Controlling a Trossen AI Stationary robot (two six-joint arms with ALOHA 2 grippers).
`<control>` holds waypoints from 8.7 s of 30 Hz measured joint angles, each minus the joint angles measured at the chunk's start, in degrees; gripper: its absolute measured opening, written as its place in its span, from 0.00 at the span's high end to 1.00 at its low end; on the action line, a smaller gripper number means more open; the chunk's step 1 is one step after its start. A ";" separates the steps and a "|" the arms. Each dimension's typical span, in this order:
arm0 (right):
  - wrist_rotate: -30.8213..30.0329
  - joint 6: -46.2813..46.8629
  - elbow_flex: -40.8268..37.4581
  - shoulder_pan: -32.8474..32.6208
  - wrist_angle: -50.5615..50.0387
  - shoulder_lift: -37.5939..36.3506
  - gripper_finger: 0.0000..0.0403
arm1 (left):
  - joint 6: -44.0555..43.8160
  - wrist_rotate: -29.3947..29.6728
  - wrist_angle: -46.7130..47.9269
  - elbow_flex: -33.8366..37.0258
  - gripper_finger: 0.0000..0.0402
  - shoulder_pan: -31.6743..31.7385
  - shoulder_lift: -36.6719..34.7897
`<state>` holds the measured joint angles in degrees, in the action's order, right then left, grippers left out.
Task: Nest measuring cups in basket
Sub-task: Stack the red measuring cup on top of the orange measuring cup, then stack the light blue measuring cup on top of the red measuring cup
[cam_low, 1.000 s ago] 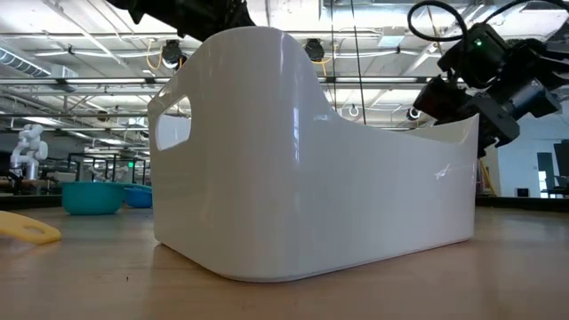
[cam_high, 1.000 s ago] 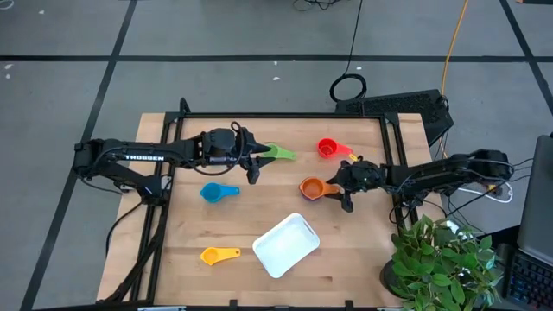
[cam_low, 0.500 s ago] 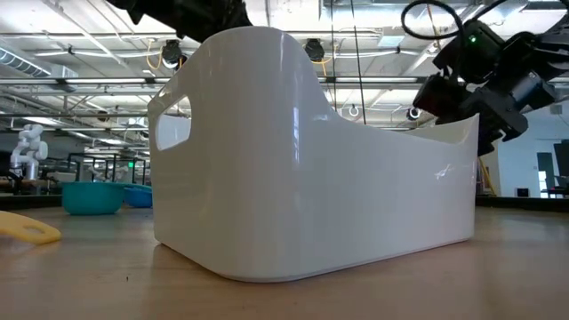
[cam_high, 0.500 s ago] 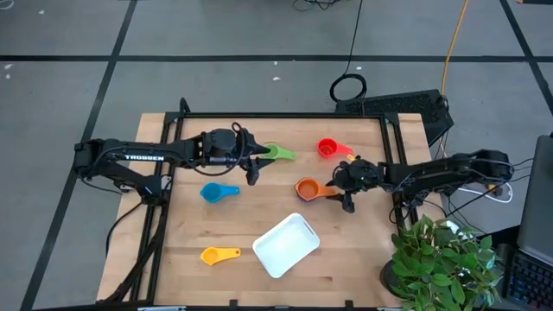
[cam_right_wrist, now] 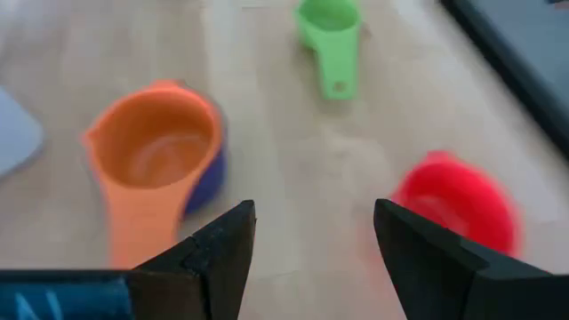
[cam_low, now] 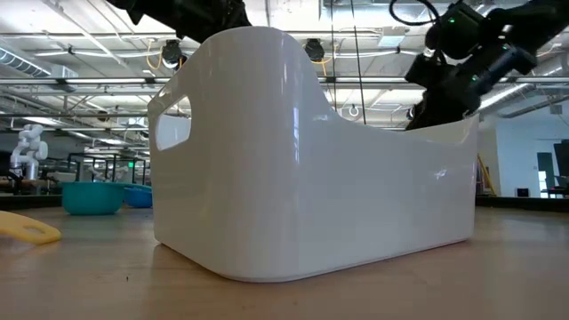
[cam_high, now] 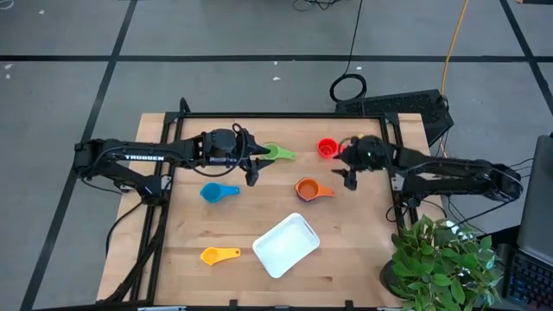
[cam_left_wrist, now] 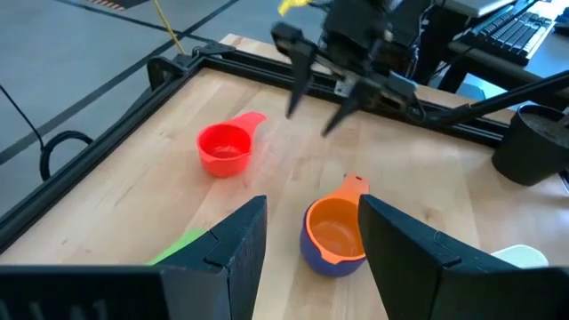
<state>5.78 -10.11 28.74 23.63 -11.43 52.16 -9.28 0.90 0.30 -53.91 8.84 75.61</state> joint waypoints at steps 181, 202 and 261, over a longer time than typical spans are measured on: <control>-4.14 9.11 12.97 -17.61 -13.58 9.59 0.47 | -4.08 -3.70 30.93 -0.42 0.55 3.07 -7.00; -4.24 6.54 12.93 -13.78 -11.96 -1.92 0.47 | -8.30 -2.34 58.83 7.76 0.55 4.40 -3.46; -0.97 -3.21 24.61 -13.22 -0.48 15.59 0.26 | -11.53 -8.60 53.33 -24.30 0.98 9.02 15.58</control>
<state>4.81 -13.32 53.35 10.41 -11.91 67.74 -20.81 -7.70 53.63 -78.21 17.86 91.20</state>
